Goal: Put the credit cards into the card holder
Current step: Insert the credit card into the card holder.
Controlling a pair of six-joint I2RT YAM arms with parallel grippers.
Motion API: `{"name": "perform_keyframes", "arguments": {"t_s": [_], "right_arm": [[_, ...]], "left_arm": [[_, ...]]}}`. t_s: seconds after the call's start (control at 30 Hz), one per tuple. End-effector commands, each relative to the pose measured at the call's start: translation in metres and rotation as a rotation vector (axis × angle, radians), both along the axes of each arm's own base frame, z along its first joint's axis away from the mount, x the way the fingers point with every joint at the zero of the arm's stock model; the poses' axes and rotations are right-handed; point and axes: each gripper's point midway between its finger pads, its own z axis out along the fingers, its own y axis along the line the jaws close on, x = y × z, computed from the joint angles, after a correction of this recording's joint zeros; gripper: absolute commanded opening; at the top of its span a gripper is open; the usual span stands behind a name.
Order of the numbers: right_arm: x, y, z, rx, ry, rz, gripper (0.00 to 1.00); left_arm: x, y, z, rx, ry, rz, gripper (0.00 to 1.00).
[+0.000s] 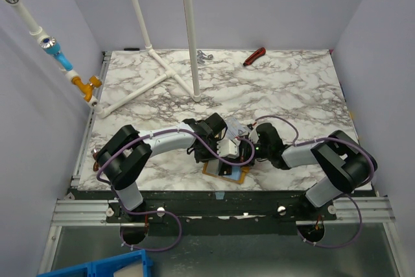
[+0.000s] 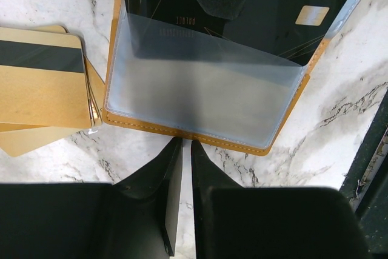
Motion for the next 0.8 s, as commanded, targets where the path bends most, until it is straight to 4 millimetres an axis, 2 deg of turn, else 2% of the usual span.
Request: {"name": "perform_keyframes", "arguments": {"t_s": [0.0, 0.3, 0.57, 0.67, 0.77], "right_arm": [[0.013, -0.017, -0.015, -0.078, -0.033, -0.095, 0.01], [0.016, -0.015, -0.016, -0.068, -0.041, -0.086, 0.01], [0.005, -0.023, -0.029, -0.119, -0.012, -0.056, 0.02], [0.001, -0.033, -0.031, -0.191, 0.004, -0.059, 0.17], [0.003, -0.044, -0.030, -0.281, 0.015, -0.078, 0.39]], "left_arm": [[-0.043, 0.009, -0.019, 0.048, 0.182, -0.040, 0.11], [-0.052, 0.001, -0.016, 0.059, 0.195, -0.082, 0.11], [-0.052, 0.001, -0.017, 0.061, 0.189, -0.068, 0.10], [-0.049, -0.001, -0.015, 0.046, 0.177, -0.055, 0.10], [-0.040, -0.003, -0.010, 0.025, 0.165, -0.023, 0.10]]}}
